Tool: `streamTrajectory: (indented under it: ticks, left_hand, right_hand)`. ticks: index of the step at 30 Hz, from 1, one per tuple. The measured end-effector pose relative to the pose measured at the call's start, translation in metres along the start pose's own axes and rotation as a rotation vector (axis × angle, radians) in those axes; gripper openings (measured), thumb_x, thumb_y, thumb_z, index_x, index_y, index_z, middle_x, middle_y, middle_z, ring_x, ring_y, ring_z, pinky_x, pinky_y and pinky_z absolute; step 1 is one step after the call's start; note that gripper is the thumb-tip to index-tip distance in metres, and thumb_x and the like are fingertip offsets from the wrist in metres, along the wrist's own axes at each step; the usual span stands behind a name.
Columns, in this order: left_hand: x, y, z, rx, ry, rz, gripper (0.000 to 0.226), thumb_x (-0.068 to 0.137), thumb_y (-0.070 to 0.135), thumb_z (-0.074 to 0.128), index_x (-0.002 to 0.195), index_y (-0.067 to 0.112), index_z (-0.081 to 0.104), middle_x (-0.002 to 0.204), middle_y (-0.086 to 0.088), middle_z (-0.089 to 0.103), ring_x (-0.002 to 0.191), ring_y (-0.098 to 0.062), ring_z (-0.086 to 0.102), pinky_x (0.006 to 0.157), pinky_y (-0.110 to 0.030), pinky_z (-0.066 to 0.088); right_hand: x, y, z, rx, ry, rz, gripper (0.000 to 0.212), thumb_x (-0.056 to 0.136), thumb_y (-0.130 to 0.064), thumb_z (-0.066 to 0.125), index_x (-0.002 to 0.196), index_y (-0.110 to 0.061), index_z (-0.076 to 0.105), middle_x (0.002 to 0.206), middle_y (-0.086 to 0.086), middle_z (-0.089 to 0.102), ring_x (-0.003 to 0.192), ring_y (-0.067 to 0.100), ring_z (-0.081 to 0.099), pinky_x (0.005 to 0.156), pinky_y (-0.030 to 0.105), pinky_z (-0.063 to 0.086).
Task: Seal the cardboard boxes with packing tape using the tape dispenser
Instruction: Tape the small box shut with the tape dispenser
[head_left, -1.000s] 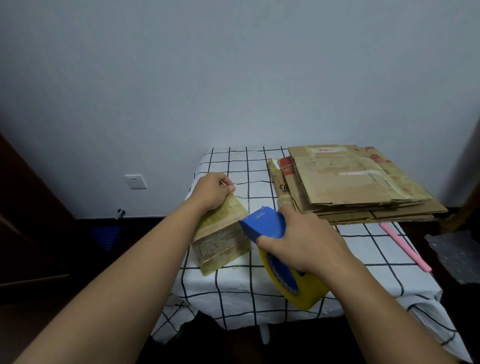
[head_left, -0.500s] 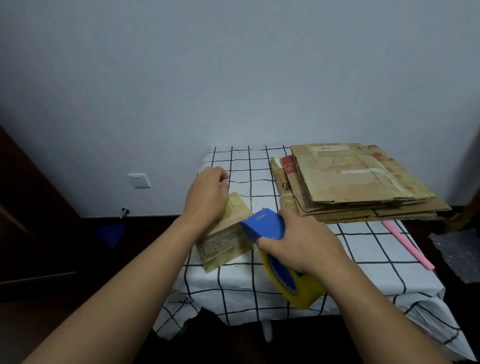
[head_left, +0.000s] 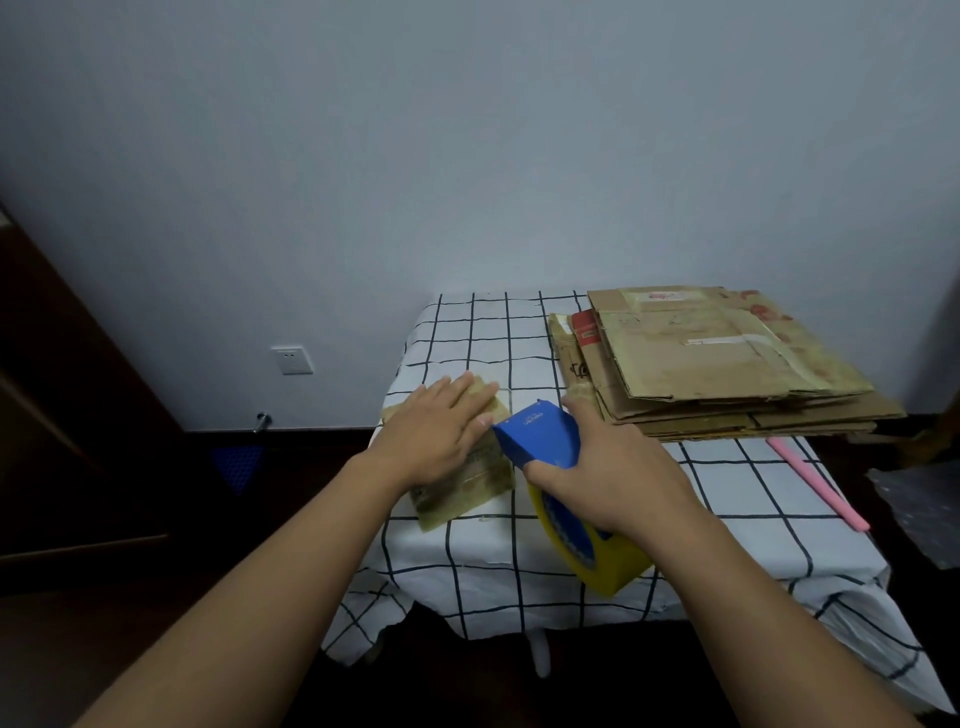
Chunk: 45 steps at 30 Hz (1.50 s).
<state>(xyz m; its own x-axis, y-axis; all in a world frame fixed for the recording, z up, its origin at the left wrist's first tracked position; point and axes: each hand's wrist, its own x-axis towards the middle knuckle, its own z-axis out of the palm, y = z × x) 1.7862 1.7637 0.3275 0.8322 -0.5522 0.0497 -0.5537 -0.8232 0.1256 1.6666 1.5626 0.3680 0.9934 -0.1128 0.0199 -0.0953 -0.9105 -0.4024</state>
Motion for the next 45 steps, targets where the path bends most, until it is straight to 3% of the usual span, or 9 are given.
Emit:
streamTrajectory:
  ticks: [4,13,21,30,35,42,45]
  left_hand:
    - [0.003,0.000,-0.001,0.055,-0.048,-0.015,0.053,0.104,0.052,0.014,0.155,0.041,0.007,0.165,0.004,0.005,0.151,-0.022,0.008,0.120,-0.041,0.007]
    - [0.001,0.005,-0.004,0.094,-0.078,-0.008,0.053,0.104,0.051,0.014,0.155,0.041,0.005,0.166,0.002,0.001,0.150,-0.025,0.009,0.120,-0.040,0.007]
    - [0.001,0.006,-0.009,0.092,-0.084,-0.031,0.053,0.104,0.052,0.014,0.155,0.041,0.007,0.166,0.003,0.002,0.148,-0.028,0.015,0.119,-0.042,0.011]
    - [0.004,0.004,-0.004,0.062,-0.040,-0.031,0.051,0.104,0.051,0.016,0.154,0.043,0.013,0.165,0.003,0.008,0.145,-0.030,0.021,0.118,-0.045,0.015]
    - [0.007,0.004,-0.003,0.031,-0.039,-0.060,0.055,0.099,0.061,0.028,0.151,0.045,0.020,0.164,0.006,0.013,0.142,-0.030,0.025,0.117,-0.043,0.019]
    - [0.010,0.008,0.000,0.064,0.021,-0.064,0.069,0.092,0.071,0.036,0.152,0.041,0.020,0.162,0.006,0.018,0.138,-0.030,0.032,0.112,-0.042,0.025]
    - [0.011,0.012,0.000,0.061,0.030,-0.088,0.077,0.090,0.073,0.036,0.154,0.033,0.019,0.161,0.005,0.019,0.137,-0.030,0.033,0.112,-0.041,0.026]
  right_hand:
    - [-0.003,0.001,0.002,0.012,-0.020,-0.014,0.075,0.078,-0.068,0.046,0.145,-0.044,0.022,0.097,-0.001,0.050,0.084,0.024,0.052,0.059,0.034,0.040]
    - [-0.010,-0.001,-0.006,-0.038,-0.040,-0.046,0.070,0.083,-0.065,0.046,0.144,-0.041,0.025,0.091,-0.002,0.051,0.082,0.023,0.053,0.057,0.033,0.040]
    - [-0.013,-0.003,-0.013,-0.065,-0.050,-0.059,0.072,0.085,-0.065,0.046,0.148,-0.038,0.025,0.097,-0.001,0.052,0.086,0.022,0.052,0.063,0.034,0.041]
    - [-0.010,-0.001,-0.017,-0.119,-0.145,-0.027,0.066,0.083,-0.066,0.050,0.140,-0.034,0.041,0.101,-0.004,0.049,0.089,0.022,0.048,0.068,0.035,0.041]
    - [0.010,-0.004,-0.006,-0.093,-0.222,0.014,0.071,0.078,-0.067,0.053,0.139,-0.030,0.047,0.115,0.003,0.056,0.096,0.024,0.050,0.077,0.037,0.048]
    - [0.032,-0.014,-0.006,-0.139,-0.308,0.046,0.075,0.068,-0.070,0.052,0.129,-0.025,0.056,0.111,0.004,0.059,0.096,0.025,0.058,0.084,0.039,0.053]
    - [0.037,-0.017,-0.008,-0.141,-0.332,0.057,0.073,0.065,-0.068,0.053,0.123,-0.023,0.058,0.104,0.004,0.061,0.091,0.024,0.059,0.080,0.038,0.053]
